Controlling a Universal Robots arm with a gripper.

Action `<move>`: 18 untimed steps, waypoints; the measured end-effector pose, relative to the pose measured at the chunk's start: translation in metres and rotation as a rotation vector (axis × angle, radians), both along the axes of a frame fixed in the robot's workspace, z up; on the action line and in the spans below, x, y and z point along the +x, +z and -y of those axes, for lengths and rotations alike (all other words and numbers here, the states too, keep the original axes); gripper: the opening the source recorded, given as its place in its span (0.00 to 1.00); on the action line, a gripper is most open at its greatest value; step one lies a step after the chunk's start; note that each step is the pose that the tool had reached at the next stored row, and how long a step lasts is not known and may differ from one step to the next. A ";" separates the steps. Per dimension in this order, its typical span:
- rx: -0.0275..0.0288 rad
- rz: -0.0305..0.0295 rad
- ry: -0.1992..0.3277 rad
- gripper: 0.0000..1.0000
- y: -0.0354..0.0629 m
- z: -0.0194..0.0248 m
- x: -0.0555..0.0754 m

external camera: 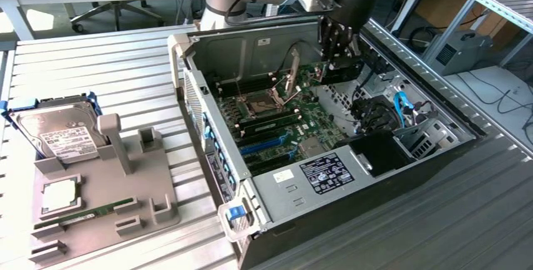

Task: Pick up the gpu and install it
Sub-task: 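Insert the gpu into the slot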

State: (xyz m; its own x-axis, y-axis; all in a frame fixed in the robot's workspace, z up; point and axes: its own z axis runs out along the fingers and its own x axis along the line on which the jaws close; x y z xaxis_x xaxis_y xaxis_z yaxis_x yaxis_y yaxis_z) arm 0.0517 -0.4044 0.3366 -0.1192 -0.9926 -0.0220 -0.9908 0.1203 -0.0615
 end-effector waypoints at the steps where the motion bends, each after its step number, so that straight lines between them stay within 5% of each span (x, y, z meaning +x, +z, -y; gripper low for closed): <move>1: 0.0000 0.0000 0.010 0.27 0.0000 0.0000 0.000; 6: 0.0000 0.0000 0.169 0.27 -0.0002 0.0000 0.000; 18: -0.0003 0.0000 0.201 0.27 -0.0002 0.0001 -0.003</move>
State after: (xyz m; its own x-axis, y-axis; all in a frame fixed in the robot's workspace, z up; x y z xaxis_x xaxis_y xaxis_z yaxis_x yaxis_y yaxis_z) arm 0.0484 -0.4045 0.3364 0.0816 -0.9964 -0.0216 -0.9949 -0.0801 -0.0615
